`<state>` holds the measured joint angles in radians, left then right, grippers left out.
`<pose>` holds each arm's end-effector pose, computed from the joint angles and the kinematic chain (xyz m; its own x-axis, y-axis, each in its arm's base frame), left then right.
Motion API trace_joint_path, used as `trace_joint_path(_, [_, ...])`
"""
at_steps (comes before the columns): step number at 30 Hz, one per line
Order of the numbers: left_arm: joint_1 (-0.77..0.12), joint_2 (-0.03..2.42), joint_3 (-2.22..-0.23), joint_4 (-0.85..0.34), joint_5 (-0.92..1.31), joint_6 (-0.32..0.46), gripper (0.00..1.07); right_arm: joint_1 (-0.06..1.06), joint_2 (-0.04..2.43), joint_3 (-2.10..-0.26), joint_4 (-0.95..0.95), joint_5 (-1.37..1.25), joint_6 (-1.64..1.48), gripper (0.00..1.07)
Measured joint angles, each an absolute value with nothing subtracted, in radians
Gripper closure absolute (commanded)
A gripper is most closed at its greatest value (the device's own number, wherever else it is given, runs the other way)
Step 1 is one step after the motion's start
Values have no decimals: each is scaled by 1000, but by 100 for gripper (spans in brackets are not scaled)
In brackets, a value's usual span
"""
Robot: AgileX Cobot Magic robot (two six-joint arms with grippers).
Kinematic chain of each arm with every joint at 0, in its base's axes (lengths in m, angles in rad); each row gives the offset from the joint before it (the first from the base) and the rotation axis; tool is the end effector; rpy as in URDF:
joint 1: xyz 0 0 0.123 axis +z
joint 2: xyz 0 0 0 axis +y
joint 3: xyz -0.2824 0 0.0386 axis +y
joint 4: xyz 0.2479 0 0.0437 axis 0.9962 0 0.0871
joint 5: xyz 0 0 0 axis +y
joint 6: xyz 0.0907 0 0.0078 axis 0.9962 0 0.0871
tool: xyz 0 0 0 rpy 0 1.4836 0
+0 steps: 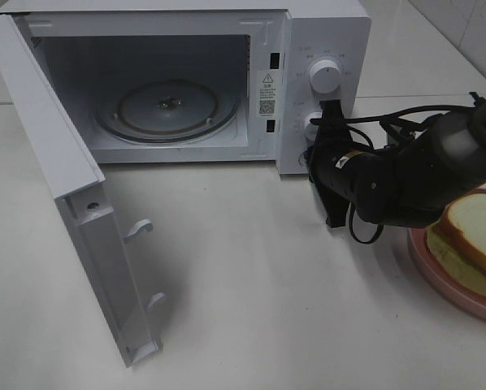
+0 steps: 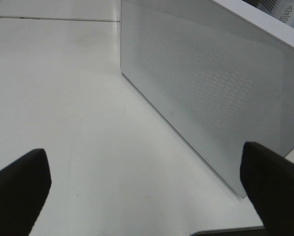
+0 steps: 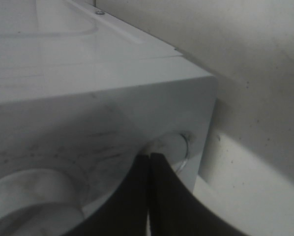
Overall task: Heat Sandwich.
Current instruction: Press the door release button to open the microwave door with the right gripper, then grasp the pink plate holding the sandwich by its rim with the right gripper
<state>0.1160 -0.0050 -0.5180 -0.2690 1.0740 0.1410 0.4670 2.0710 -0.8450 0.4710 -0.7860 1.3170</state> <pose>-0.0074 -0.0223 0.2834 -0.4295 -0.0399 -0.9022 0.1011 0.9906 -0.0919 0.3464 0.1420 0.0992 -0.1302 0.9905 -0.0436 0.3696 0.0893 0.9249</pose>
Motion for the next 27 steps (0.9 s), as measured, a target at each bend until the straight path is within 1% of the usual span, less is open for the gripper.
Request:
trace_joint_path(8, [116,-5,-518,-269,1074,141,9,471,2016,-810,433,-785,1319,106])
trace_joint_path(18, [116,-5,-518,-269,1074,141,9,471,1927,-737,397,-695,1284,105])
trace_joint_path(22, [116,-5,-518,-269,1074,141,9,471,1883,-717,342,-632,1258,105])
trace_joint_path(24, [116,-5,-518,-269,1074,141,9,471,1852,-713,266,-573,1253,105])
trace_joint_path(27, [116,-5,-518,-269,1074,141,9,471,1834,-712,213,-527,1250,104])
